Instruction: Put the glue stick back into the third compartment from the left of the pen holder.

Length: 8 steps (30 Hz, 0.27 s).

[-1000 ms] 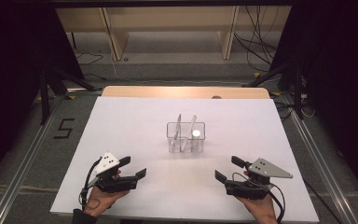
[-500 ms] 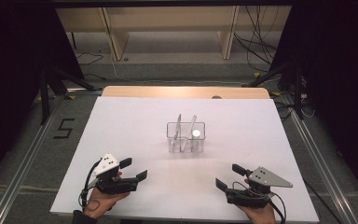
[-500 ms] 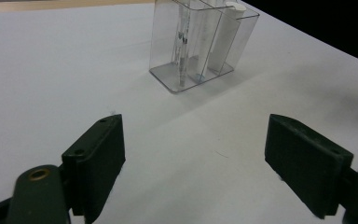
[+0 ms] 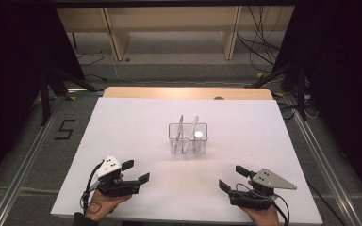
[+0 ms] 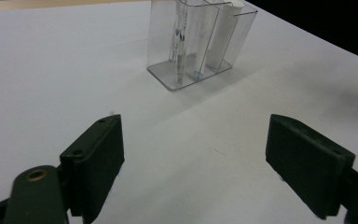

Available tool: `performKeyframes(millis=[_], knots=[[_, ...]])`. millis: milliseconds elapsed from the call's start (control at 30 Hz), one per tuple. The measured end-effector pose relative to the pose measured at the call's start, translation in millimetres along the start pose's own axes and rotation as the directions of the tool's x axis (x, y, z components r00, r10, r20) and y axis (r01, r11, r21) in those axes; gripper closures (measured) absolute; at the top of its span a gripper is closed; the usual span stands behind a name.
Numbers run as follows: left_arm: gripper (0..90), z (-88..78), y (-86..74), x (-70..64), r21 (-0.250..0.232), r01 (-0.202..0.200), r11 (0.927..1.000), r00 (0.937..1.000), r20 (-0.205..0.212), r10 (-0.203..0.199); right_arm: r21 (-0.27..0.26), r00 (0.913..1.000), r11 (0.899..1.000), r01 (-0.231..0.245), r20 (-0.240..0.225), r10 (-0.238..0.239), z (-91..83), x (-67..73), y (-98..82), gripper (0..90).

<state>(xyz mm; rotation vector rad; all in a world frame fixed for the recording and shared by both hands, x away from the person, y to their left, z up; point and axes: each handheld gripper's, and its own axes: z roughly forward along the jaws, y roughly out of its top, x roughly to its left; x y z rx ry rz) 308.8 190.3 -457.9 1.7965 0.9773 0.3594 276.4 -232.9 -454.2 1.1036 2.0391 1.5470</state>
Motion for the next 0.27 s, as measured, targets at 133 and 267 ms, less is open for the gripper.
performKeyframes(millis=[133,267], knots=[[18.8,-0.1,0.0,0.0,0.0,-0.001,1.0,1.0,0.0,0.001,-0.003,1.0,1.0,0.003,0.001,-0.003,0.0,-0.3,0.0,17.9],[18.7,0.0,0.1,0.0,0.001,-0.001,1.0,1.0,0.0,0.001,-0.001,1.0,1.0,0.001,0.003,-0.001,-0.1,-0.2,0.0,17.9]])
